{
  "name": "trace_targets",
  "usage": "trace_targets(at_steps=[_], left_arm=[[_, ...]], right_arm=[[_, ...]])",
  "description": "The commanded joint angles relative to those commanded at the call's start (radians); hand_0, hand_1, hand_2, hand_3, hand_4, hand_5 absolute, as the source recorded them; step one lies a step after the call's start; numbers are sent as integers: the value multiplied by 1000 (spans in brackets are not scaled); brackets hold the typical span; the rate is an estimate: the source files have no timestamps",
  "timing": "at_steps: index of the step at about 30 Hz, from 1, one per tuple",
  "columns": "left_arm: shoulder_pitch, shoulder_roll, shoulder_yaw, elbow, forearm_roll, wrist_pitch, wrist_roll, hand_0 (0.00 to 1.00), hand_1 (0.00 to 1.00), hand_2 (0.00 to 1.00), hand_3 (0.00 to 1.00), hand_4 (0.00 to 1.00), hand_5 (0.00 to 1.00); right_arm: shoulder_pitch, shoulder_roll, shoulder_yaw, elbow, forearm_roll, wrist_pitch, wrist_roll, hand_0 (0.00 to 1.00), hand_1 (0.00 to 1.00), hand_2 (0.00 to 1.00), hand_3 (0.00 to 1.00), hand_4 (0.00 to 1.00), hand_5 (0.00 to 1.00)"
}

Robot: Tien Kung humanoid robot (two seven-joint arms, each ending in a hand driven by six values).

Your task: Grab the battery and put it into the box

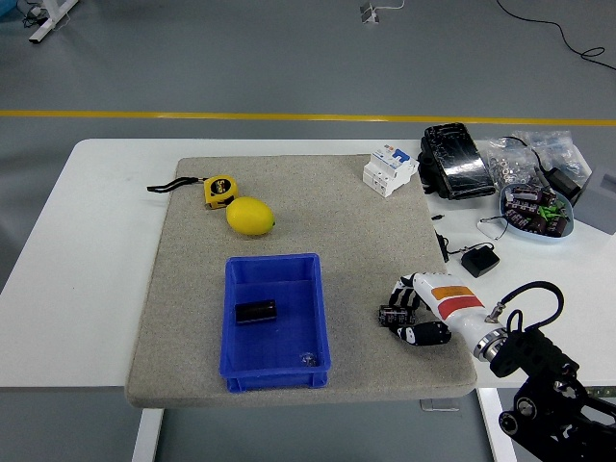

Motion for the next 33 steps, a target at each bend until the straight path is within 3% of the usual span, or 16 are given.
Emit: trace_targets(at_steps=[12,19,23,29,30,33], left_arm=[[0,1,0,0,3,-2,1,563,555,580,570,616,585],[4,0,-4,0,8,0,4,564,556,580,571,614,582],[7,1,-16,0,26,-3,7,564,556,580,571,614,582],[8,4,-29,0,54,-5,14,564,555,580,570,614,583],[8,4,-30,-1,54,-5,15,564,555,580,570,614,585],[7,6,-30,-1,59,-6,16,564,555,580,570,614,585]], right_arm=[[16,-13,31,43,5,12,-6,302,390,422,426,667,74],[80,1,69,101,-12,26,-29,295,389,422,426,679,67],[131,22,71,134,-8,36,-41,295,389,422,426,679,67],[208,84,23,185,-7,61,-53,294,386,423,429,680,66],[218,92,12,186,-3,65,-53,333,419,452,444,703,115],[252,119,-26,169,15,106,-48,333,419,452,444,703,115]])
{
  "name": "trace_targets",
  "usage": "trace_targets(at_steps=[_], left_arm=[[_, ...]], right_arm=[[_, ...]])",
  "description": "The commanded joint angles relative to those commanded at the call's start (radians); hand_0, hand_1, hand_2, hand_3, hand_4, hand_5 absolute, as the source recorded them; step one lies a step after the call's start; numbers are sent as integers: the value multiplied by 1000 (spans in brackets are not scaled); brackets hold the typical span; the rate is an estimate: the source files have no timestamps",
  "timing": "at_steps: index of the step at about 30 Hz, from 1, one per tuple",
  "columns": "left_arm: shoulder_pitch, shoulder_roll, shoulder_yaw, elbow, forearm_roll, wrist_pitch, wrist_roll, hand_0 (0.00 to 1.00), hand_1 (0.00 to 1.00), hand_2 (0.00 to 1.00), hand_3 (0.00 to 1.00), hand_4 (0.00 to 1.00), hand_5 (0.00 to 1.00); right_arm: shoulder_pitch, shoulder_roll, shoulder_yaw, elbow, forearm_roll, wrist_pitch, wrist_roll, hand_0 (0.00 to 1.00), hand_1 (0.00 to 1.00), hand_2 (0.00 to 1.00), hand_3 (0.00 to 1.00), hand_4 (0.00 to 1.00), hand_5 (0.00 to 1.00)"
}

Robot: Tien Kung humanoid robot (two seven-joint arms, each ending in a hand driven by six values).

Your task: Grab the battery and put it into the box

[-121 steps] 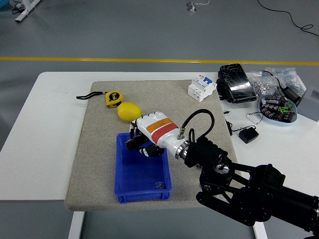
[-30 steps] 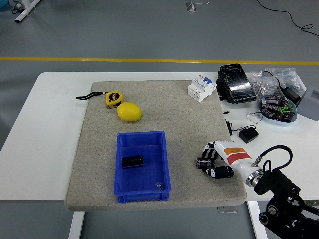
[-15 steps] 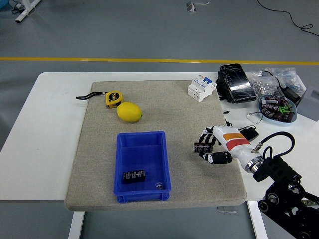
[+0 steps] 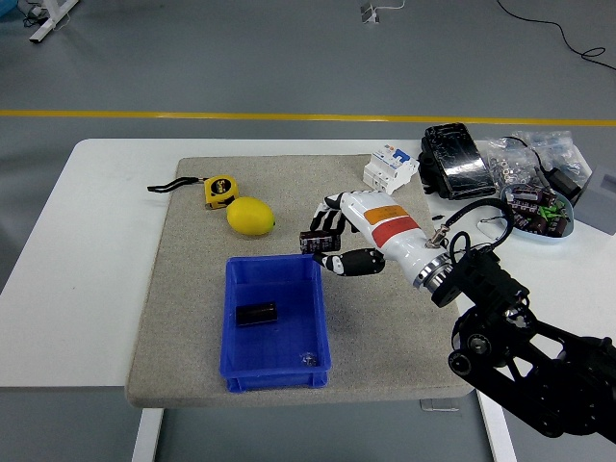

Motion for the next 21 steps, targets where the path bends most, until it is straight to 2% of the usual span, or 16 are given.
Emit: trace_targets(at_steps=[2,3,8,9,11,14,15,20,21], left_arm=[[-1,1,-1,0,3,0,1,564,555,580,570,614,585],[-1,2,-3,0,4,0,1,566,555,581,570,614,585],[-2,4,-8,-1,15,-1,4,566,555,581,570,614,585],[-2,4,-9,-1,18,-1,5,565,554,581,570,615,585],[-3,5,-9,-1,20,-2,5,565,554,581,570,615,585],[-6,7,-9,-1,23,-4,5,565,554,581,570,615,585],[-7,7,-9,-1,23,-4,5,564,553,581,570,615,586],[-9,4,-5,-1,17,-4,5,564,553,581,570,615,586],[-9,4,-5,-1,16,-4,5,565,553,580,571,615,585]], right_arm=[[21,16,-26,-17,-3,26,1,333,419,452,444,703,115],[30,23,-39,-23,-5,37,2,443,567,580,501,874,243],[60,50,-75,-48,-19,90,15,443,567,580,501,874,243],[63,53,-78,-52,-24,101,18,675,706,736,605,998,298],[70,58,-80,-59,-40,131,28,675,706,736,605,998,298],[74,56,-79,-63,-38,137,44,675,706,736,605,998,298],[74,56,-78,-65,-27,131,50,734,750,795,922,998,321],[68,59,-65,-80,4,98,64,734,750,795,922,998,321],[67,58,-62,-82,3,93,65,729,748,798,939,998,352]])
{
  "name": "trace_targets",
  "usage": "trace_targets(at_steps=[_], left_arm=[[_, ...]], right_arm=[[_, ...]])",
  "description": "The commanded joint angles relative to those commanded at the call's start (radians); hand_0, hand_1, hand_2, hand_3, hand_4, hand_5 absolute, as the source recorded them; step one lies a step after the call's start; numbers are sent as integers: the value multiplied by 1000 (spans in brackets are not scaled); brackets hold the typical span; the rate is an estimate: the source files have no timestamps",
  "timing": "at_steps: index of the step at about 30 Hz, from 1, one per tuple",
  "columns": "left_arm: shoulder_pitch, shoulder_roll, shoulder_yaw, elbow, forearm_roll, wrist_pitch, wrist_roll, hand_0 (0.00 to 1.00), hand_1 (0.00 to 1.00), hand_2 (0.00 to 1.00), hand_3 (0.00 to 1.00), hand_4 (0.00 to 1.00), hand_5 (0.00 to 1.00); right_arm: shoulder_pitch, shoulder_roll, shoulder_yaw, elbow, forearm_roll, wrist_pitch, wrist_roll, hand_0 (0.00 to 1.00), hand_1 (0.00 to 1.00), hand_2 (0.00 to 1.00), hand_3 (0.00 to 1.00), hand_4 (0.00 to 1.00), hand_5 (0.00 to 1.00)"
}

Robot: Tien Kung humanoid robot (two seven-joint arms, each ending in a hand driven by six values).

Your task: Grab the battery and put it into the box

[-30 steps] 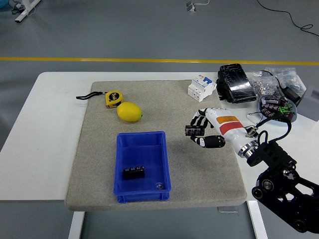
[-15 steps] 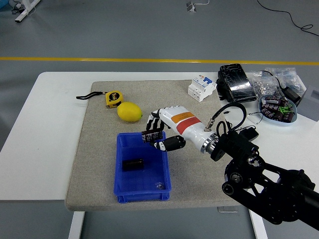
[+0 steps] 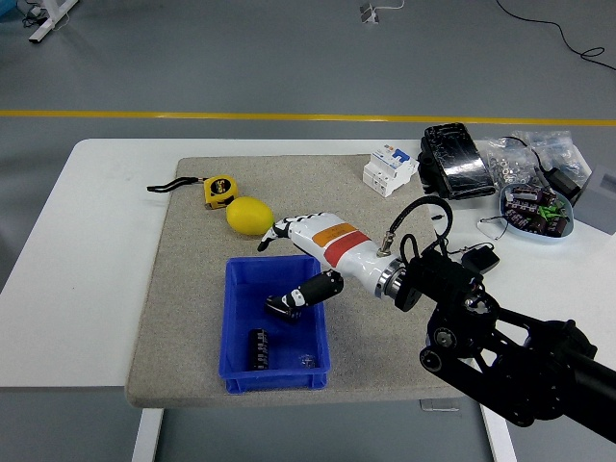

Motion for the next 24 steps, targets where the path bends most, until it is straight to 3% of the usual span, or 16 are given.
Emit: trace_targets(at_steps=[10,14,17,18,23,24], left_arm=[[0,-3,6,1,-13,2,-3,565,552,580,571,616,586],[1,-4,12,2,-28,3,-7,565,553,581,570,616,585],[2,-5,14,3,-33,4,-8,565,553,581,570,616,585],[3,-6,15,3,-35,4,-8,565,552,581,571,617,585],[6,-10,22,3,-46,4,-11,565,552,581,571,617,585],[6,-10,24,3,-47,4,-11,567,553,581,571,617,585]], right_arm=[[-26,-14,100,-12,5,-27,7,723,743,797,934,998,350],[-55,-44,198,-16,66,-56,28,730,742,805,923,998,367],[-91,-72,272,-6,184,-76,105,730,742,805,923,998,367],[-109,-79,299,3,230,-70,143,730,748,806,856,998,573],[-195,-91,397,49,436,-10,262,730,748,806,856,998,573],[-209,-91,410,56,481,-1,269,857,839,862,897,998,815]])
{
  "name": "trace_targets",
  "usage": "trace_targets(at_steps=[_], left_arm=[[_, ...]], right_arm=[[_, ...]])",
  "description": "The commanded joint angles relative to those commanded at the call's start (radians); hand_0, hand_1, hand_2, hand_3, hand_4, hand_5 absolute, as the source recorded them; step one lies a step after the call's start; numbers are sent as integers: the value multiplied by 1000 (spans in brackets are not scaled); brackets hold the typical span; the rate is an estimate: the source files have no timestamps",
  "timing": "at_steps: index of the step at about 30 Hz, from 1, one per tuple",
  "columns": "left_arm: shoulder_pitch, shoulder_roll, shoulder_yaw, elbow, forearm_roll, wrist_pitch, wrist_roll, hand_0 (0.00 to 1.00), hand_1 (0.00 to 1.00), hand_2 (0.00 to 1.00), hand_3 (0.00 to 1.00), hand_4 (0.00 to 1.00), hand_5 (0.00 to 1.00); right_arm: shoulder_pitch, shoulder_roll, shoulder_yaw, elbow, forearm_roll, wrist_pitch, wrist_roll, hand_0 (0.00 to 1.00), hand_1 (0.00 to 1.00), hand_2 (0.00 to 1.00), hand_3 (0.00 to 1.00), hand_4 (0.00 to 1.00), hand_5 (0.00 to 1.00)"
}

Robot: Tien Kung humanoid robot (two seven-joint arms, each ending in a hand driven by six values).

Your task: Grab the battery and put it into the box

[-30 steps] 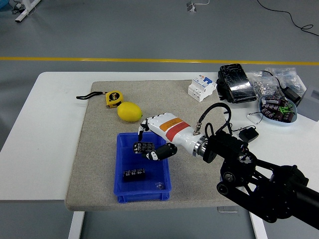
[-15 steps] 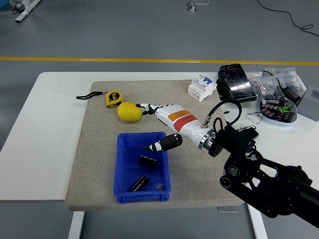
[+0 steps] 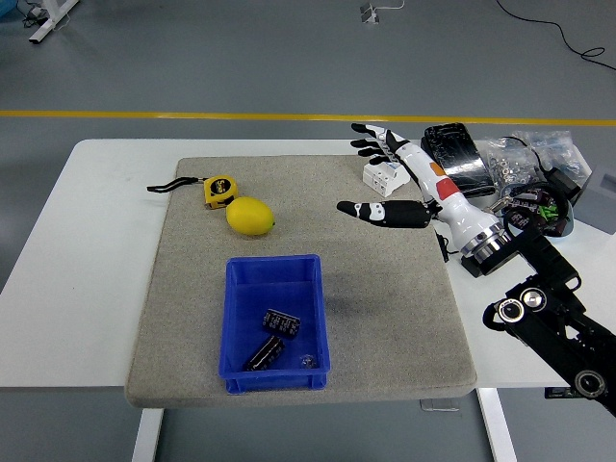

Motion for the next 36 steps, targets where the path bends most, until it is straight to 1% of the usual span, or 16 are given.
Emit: trace_targets(at_steps=[1,3,5,6,10,12,13,16,21,25,29,36], left_arm=[[0,0,0,0,1,0,0,567,553,581,571,617,585],[0,-2,4,0,-2,-2,-1,567,553,581,571,617,585],[0,-5,-1,1,4,-3,1,567,553,581,571,617,585],[-1,-6,-1,2,4,-3,1,567,554,588,571,618,585],[-6,-12,5,3,-6,-8,-2,567,554,588,571,618,585],[-7,-13,11,2,-12,-13,-4,567,554,588,571,618,585],[-7,-13,15,2,-17,-15,-6,575,573,600,573,617,583],[-6,-14,22,2,-28,-17,-10,575,573,600,573,617,583],[-3,-18,29,5,-49,-16,-18,574,578,604,574,616,581],[-1,-23,6,10,-31,-12,-14,574,584,606,576,615,576],[4,-26,-12,10,-10,-12,-8,574,584,606,576,615,576],[4,-26,-9,9,-5,-14,-6,574,582,606,575,618,578]], right_arm=[[-12,0,10,5,39,6,3,857,839,862,897,998,815],[-54,-3,49,14,124,39,9,857,839,862,897,998,815],[-89,-9,82,12,208,48,13,857,839,862,897,998,815],[-105,-14,95,11,253,48,13,921,872,867,895,998,932],[-178,-39,156,21,422,53,-11,921,872,867,895,998,932],[-213,-48,186,28,472,55,-24,921,872,867,895,998,932],[-236,-50,204,32,479,55,-29,925,876,871,898,998,960],[-276,-48,235,40,486,48,-32,925,876,871,898,998,960],[-354,-27,280,52,493,31,-31,917,873,873,896,998,980],[-396,-16,295,51,495,28,-34,912,870,873,896,998,982],[-413,-16,303,49,495,26,-36,912,870,873,896,998,982],[-407,-16,319,50,489,21,-36,911,869,873,896,998,982]])
